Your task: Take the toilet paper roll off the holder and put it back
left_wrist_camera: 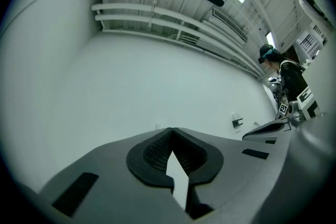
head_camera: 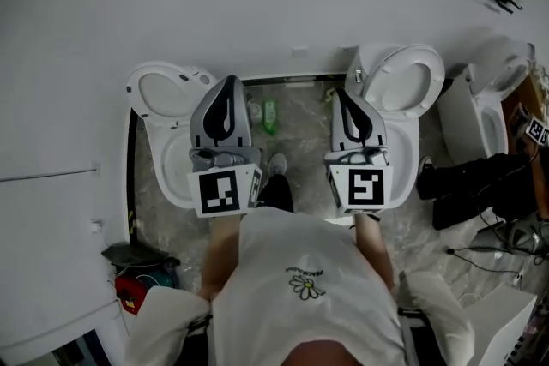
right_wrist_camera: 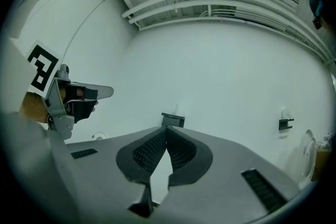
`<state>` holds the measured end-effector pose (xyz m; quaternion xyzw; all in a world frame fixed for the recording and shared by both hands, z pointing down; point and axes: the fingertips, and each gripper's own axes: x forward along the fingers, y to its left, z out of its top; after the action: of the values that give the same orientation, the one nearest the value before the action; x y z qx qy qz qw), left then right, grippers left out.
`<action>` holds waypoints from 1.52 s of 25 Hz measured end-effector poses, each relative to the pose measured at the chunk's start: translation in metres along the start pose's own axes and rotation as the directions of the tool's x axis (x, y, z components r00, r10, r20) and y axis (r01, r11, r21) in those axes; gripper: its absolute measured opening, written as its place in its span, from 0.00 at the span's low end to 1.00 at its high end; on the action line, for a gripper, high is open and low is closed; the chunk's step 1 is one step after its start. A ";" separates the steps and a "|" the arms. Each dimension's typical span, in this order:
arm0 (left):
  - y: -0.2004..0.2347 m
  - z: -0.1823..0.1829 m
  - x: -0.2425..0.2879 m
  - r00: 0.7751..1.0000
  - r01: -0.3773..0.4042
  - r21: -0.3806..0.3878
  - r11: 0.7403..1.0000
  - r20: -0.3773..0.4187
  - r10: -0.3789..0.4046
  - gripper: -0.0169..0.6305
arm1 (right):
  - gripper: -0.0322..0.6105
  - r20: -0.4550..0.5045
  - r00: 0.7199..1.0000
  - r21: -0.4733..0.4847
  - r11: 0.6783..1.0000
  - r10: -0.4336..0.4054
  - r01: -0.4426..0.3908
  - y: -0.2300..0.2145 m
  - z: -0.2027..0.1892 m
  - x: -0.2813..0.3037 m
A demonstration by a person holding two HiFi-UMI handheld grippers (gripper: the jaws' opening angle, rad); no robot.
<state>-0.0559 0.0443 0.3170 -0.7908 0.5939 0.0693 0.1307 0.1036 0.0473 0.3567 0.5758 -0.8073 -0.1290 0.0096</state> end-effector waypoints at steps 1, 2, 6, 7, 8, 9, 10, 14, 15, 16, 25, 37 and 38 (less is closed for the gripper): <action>0.007 -0.001 0.015 1.000 0.005 -0.006 1.000 0.005 -0.005 0.05 | 0.07 0.001 1.000 0.001 1.000 -0.006 0.006 -0.003 0.002 0.017; 0.015 -0.002 0.030 1.000 0.009 -0.015 1.000 0.009 -0.009 0.05 | 0.07 -0.004 1.000 0.003 1.000 -0.014 0.014 -0.005 0.002 0.034; 0.055 -0.013 0.086 1.000 0.021 -0.036 0.999 0.010 -0.021 0.05 | 0.07 -0.057 0.997 0.000 0.999 -0.050 0.050 -0.013 0.000 0.098; 0.064 -0.015 0.100 1.000 0.018 -0.049 0.999 0.011 -0.018 0.05 | 0.07 -0.057 0.997 0.002 0.999 -0.053 0.053 -0.014 0.001 0.114; 0.073 -0.017 0.114 1.000 0.019 -0.056 0.998 0.011 -0.018 0.05 | 0.07 -0.056 0.997 0.004 0.998 -0.057 0.057 -0.015 0.002 0.130; 0.081 -0.020 0.128 1.000 0.025 -0.055 0.998 0.010 -0.025 0.05 | 0.07 -0.050 0.997 0.006 0.998 -0.060 0.060 -0.017 0.003 0.145; 0.088 -0.024 0.141 0.999 0.035 -0.051 0.998 0.009 -0.035 0.05 | 0.07 -0.043 0.997 0.005 0.998 -0.064 0.064 -0.019 0.002 0.159; 0.110 -0.038 0.177 0.999 0.051 -0.026 0.998 0.013 -0.051 0.05 | 0.07 -0.013 0.997 0.005 0.997 -0.077 0.077 -0.023 0.003 0.201; 0.114 -0.041 0.182 0.999 0.047 -0.034 0.998 0.011 -0.047 0.05 | 0.07 -0.006 0.997 0.008 0.997 -0.079 0.079 -0.023 0.004 0.208; 0.117 -0.044 0.187 0.999 0.043 -0.043 0.998 0.008 -0.043 0.05 | 0.07 -0.005 0.997 0.012 0.997 -0.081 0.081 -0.024 0.003 0.214; 0.122 -0.065 0.214 1.000 0.001 -0.047 0.999 -0.025 -0.002 0.05 | 0.07 -0.088 0.995 0.037 0.998 -0.054 0.057 -0.034 -0.022 0.255; 0.130 -0.076 0.242 0.998 -0.047 -0.022 0.999 -0.035 0.046 0.05 | 0.07 -0.110 0.994 0.094 0.995 -0.021 0.031 -0.050 -0.052 0.279; 0.131 -0.077 0.243 0.998 -0.049 -0.022 0.999 -0.034 0.049 0.05 | 0.07 -0.107 0.994 0.106 0.994 -0.027 0.039 -0.054 -0.051 0.282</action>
<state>-0.1153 -0.2361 0.3095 -0.7785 0.6144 0.0657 0.1101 0.0670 -0.2416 0.3571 0.5948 -0.8017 -0.0548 0.0191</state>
